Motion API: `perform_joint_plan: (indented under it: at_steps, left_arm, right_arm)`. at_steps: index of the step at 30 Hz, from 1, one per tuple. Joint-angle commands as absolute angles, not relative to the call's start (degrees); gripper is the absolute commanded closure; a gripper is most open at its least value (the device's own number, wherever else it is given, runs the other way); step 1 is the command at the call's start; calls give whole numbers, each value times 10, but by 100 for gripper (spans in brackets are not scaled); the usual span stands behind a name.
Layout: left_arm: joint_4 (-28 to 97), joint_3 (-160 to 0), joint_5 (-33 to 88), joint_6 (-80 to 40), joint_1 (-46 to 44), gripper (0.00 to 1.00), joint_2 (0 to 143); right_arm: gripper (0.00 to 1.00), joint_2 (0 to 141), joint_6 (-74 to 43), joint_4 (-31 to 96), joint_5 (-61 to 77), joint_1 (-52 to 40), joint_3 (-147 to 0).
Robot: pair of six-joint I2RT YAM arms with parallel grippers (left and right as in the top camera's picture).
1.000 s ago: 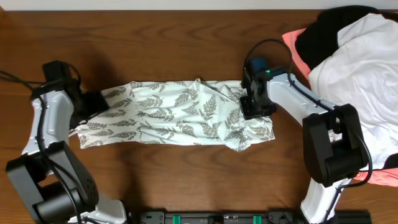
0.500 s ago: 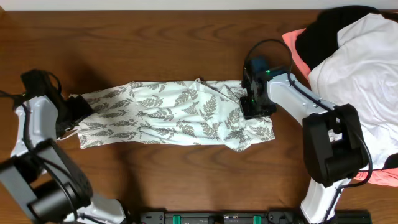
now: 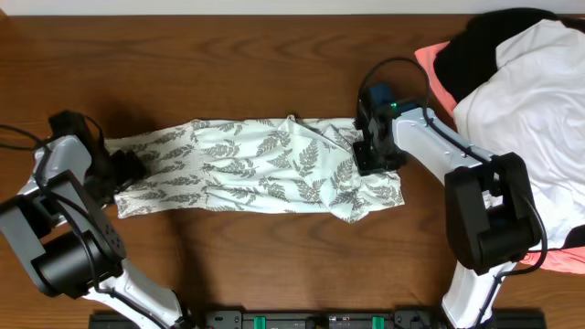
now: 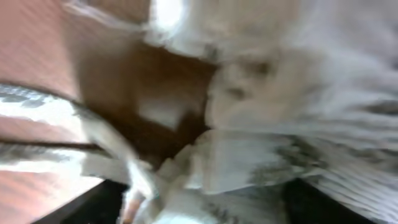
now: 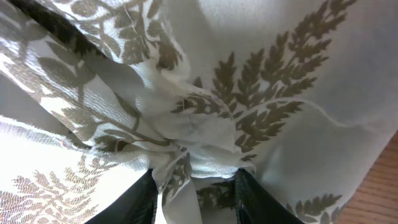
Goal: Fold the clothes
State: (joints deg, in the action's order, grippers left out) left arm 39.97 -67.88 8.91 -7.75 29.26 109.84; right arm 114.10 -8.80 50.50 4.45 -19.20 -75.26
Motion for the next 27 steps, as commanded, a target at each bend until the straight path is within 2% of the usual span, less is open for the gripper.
perform_joint_plan:
  at_steps: [1,2,3,5,6,15,27]
  left_arm:
    - [394,-676,144,-77,293,47,1117]
    - [394,-676,144,-77,293,63,1117]
    - [394,-676,144,-77,293,73,1117]
    - [394,-676,144,-77,293,90,1115]
    - [394,-676,146,-77,293,94,1113]
    - [393,-676,189,-73,293,94,1030]
    - [402,-676,121,-74,326,94,875]
  right_arm:
    - [60,1181,-98,512,9,-190,-723]
    - [60,1181,-98,512,9,-190,-723]
    - [60,1181,-98,512,9,-190,-723]
    - [60,1181,-98,512,9,-190,-723]
    - [60,1181,-98,512,9,-190,-723]
    - [63,1162,-98,513,9,-190,-726]
    - [57,958,-98,526,9,-185,-761]
